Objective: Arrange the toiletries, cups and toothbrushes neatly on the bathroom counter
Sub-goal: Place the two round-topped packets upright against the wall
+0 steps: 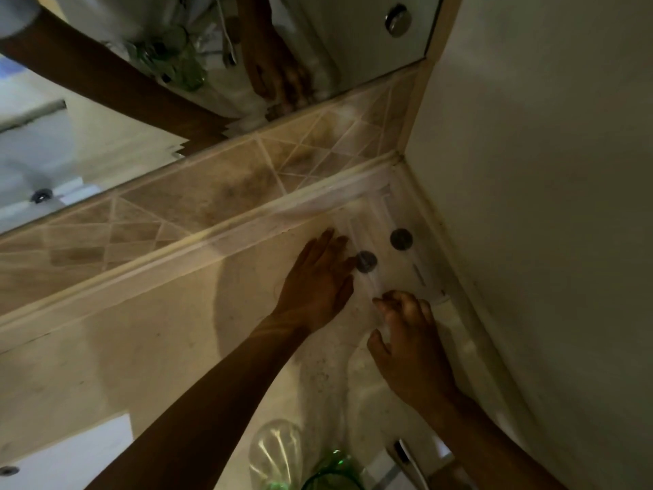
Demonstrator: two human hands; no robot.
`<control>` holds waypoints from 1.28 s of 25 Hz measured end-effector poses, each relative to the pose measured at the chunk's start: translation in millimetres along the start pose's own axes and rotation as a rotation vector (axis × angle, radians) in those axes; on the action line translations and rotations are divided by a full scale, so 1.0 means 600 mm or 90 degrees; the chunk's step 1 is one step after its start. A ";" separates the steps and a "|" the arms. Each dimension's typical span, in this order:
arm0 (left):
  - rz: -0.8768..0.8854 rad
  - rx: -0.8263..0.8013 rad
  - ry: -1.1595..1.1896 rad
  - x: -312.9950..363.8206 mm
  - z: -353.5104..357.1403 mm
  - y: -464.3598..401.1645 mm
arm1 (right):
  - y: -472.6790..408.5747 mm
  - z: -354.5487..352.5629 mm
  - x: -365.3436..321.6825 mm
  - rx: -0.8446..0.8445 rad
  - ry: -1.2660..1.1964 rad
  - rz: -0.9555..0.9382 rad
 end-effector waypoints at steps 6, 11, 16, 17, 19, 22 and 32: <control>0.017 0.008 0.004 0.003 0.003 -0.011 | -0.009 0.007 -0.005 -0.023 0.032 0.010; 0.020 -0.008 -0.001 0.007 0.008 -0.022 | -0.014 0.002 0.000 -0.019 0.036 0.008; 0.011 -0.017 0.008 0.006 0.012 -0.029 | -0.021 0.003 0.006 -0.023 0.029 0.011; 0.008 -0.021 0.009 0.006 0.013 -0.030 | -0.022 0.002 0.006 -0.022 0.029 0.011; 0.005 -0.028 0.010 0.004 0.015 -0.030 | -0.022 0.001 0.005 -0.019 0.023 0.010; 0.002 -0.041 0.010 0.001 0.019 -0.030 | -0.023 -0.001 0.006 -0.014 0.017 0.011; -0.021 -0.056 0.018 0.001 0.021 -0.018 | -0.015 -0.004 0.006 -0.013 -0.003 0.000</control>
Point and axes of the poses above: each hand's wrist, its own y-axis away from the middle knuckle, its own z-axis out of the palm, x = y × z, the point moved 8 cm from there along -y, towards the middle knuckle, and after that the axes turned 7 degrees about y, right-handed, at the moved point
